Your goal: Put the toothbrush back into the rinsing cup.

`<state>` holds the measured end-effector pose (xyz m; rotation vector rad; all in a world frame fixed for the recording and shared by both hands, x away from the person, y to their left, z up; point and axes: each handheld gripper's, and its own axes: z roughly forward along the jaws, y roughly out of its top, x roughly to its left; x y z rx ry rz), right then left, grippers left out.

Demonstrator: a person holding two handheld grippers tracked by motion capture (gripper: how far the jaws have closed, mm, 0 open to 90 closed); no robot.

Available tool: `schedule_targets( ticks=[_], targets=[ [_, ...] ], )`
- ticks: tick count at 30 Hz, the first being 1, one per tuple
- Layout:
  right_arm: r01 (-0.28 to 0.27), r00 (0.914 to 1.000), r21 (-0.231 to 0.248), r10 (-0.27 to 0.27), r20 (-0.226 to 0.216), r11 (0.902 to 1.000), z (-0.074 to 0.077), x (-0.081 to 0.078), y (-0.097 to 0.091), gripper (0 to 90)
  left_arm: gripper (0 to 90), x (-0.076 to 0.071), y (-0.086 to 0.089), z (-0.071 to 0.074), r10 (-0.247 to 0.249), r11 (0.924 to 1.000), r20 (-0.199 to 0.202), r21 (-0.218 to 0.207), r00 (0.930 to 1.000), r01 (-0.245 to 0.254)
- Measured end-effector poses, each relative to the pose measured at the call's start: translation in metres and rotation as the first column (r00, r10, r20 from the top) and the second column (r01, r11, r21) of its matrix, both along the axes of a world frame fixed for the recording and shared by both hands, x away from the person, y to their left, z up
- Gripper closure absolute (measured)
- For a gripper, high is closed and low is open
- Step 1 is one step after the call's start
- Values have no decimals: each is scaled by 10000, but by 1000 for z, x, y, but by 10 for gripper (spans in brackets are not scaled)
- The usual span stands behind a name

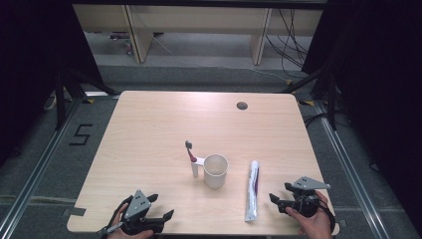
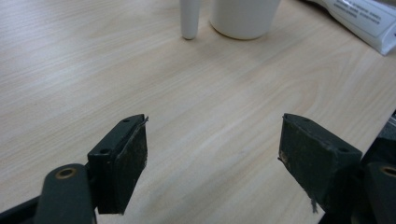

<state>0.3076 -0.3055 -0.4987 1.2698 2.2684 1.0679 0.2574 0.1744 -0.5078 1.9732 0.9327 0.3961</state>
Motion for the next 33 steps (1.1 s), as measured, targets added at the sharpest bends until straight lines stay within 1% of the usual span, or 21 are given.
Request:
schedule_targets(
  ticks=[3, 4, 5, 6, 7, 8, 9, 10, 14, 16, 17, 18, 21, 22, 23, 25, 27, 30, 31, 32, 33],
  targets=[
    [74, 10000, -14, -74, -24, 10000, 1, -1, 0, 266, 230, -5, 0, 1, -103, 9999, 104, 73, 9999, 102],
    [170, 9997, 221, -166, -165, 9996, 0, -2, 1, 266, 228, -6, 0, 0, -81, 10000, 135, -36, 9999, 81],
    [210, 9993, 279, -201, -320, 9994, 0, -3, 2, 266, 226, -7, 0, 1, -123, 9999, 117, 65, 9999, 123],
    [63, 9998, 105, -61, -198, 9999, 0, -2, -1, 266, 222, -8, 1, 1, -196, 9997, 109, 148, 9997, 194],
    [105, 9997, 125, -102, -242, 9999, 0, -2, 0, 266, 219, -9, 0, 0, -150, 9999, 54, 11, 9999, 150],
    [173, 9995, 111, -170, -277, 9998, 1, -3, 0, 266, 215, -10, 0, 0, -220, 9996, 56, 152, 9997, 220],
    [42, 10000, -59, -43, -26, 10000, 0, -2, -2, 266, 214, -11, -1, -1, -208, 9997, 138, 148, 9997, 206],
    [49, 10000, -57, -50, -27, 10000, 0, -2, -2, 266, 214, -13, 0, 0, -284, 9990, 117, 344, 9995, 279],
    [18, 10000, -85, -18, 1, 10000, 0, -2, -2, 266, 212, -16, -2, -1, -373, 9984, 204, 428, 9991, 364],
    [74, 9999, -44, -74, -83, 10000, 0, -2, -2, 266, 210, -17, -1, 0, -503, 9966, 162, 655, 9986, 491],
    [94, 9999, -40, -94, -83, 9999, 0, -3, -2, 266, 208, -18, -2, -1, -433, 9975, 157, 558, 9989, 423],
    [52, 10000, -49, -52, -11, 10000, 0, -3, -3, 266, 207, -19, -1, -1, -437, 9967, 178, 693, 9989, 424],
    [39, 10000, 30, -39, -91, 10000, 0, -3, -3, 266, 206, -22, -3, -1, -394, 9984, 175, 401, 9991, 387],
    [9, 9999, 126, -7, -124, 9999, 0, -3, -3, 266, 206, -22, -2, -1, -487, 9971, 228, 598, 9986, 473],
    [119, 9999, -44, -119, -32, 9999, 0, -4, -4, 266, 206, -24, -3, -1, -460, 9983, 188, 356, 9988, 453],
    [106, 9999, -50, -106, -12, 9999, 0, -4, -4, 266, 203, -27, -2, -1, -537, 9966, 104, 631, 9985, 529],
    [201, 9998, -27, -202, -53, 9998, 0, -5, -4, 266, 201, -29, -4, -2, -592, 9970, 104, 507, 9982, 586],
    [187, 9998, -67, -187, -42, 9998, 1, -5, -5, 266, 198, -33, -6, -2, -712, 9956, 71, 619, 9974, 706],
    [190, 9998, -75, -190, -38, 9998, 1, -5, -5, 266, 197, -33, -6, -2, -782, 9935, 107, 839, 9969, 770],
    [179, 9998, -105, -179, 0, 9998, 0, -5, -5, 266, 196, -36, -8, -2, -773, 9950, 25, 644, 9970, 770],
    [156, 9999, -71, -156, -36, 9999, 0, -6, -5, 266, 194, -36, -7, -2, -903, 9919, 52, 904, 9959, 894]
  ],
)
